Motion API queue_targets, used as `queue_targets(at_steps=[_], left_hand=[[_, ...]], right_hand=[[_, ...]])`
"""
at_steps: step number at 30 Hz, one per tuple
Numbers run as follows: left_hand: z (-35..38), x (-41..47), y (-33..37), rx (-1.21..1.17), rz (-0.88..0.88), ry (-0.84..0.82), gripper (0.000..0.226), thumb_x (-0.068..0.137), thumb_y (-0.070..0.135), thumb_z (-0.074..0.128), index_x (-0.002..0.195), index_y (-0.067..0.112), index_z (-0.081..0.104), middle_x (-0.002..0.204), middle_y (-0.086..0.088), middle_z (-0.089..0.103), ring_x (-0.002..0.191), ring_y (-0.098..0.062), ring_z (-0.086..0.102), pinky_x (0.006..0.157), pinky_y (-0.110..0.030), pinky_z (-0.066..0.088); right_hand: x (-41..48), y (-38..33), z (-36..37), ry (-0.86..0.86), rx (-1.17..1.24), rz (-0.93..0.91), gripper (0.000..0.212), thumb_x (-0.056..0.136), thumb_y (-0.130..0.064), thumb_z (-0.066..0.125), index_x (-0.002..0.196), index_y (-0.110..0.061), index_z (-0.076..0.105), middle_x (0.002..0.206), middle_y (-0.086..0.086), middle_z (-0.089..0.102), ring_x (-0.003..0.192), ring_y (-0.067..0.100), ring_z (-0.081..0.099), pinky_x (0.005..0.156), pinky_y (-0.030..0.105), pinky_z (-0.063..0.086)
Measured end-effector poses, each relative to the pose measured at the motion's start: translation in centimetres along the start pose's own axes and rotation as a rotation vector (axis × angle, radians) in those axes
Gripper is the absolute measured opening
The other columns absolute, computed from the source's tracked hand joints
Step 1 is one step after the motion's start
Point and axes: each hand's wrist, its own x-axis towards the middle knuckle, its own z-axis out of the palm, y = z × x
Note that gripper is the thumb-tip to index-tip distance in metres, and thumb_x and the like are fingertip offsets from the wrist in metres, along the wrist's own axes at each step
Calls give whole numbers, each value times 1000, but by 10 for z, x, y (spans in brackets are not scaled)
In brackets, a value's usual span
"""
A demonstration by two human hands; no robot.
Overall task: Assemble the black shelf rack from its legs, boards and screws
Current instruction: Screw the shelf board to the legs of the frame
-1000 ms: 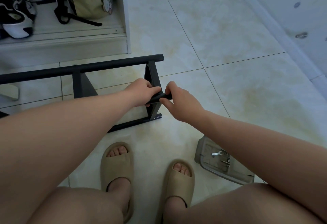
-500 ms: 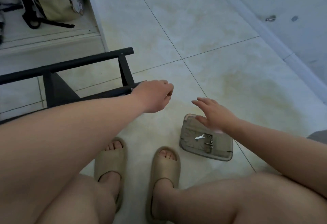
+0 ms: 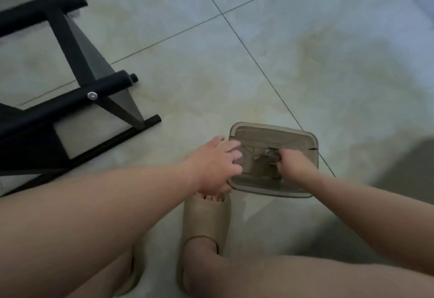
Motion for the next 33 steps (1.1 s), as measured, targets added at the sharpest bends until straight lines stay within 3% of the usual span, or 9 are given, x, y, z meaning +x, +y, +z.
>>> queue_targets(at_steps=[5, 14, 21, 31, 33], left_hand=[[21, 5, -1, -35, 39, 99, 44, 91, 57, 50, 115, 23, 65, 147, -5, 50, 151, -31, 18, 118, -55, 17], [29, 2, -3, -132, 82, 244, 37, 89, 52, 58, 99, 19, 71, 135, -5, 60, 147, -33, 30, 120, -43, 22], [28, 2, 1, -102, 64, 208, 37, 91, 52, 56, 104, 20, 70, 139, -5, 57, 149, -32, 25, 121, -43, 17], [31, 1, 1, -122, 40, 140, 39, 94, 51, 53, 109, 18, 69, 145, -6, 52, 152, -30, 15, 122, -42, 12], [27, 2, -2, -107, 39, 84, 41, 94, 52, 54, 115, 19, 67, 151, -5, 45, 154, -26, 10, 123, -42, 10]], right_hand=[[25, 3, 25, 125, 79, 66, 20, 100, -8, 48, 118, -3, 55, 117, 24, 61, 104, 43, 62, 74, 37, 42], [41, 6, 32, 251, -64, -43, 21, 99, 7, 40, 113, 2, 55, 111, 26, 61, 97, 43, 62, 70, 40, 41], [33, 3, 26, 239, -62, -154, 12, 94, 0, 45, 104, -4, 52, 109, 21, 60, 96, 43, 60, 70, 42, 43], [35, 0, 25, 261, -56, -209, 14, 92, 4, 46, 93, -10, 46, 103, 18, 59, 89, 40, 59, 63, 40, 40], [31, -1, 22, 269, -23, -196, 8, 94, 1, 48, 96, -6, 52, 103, 18, 60, 90, 39, 58, 67, 42, 45]])
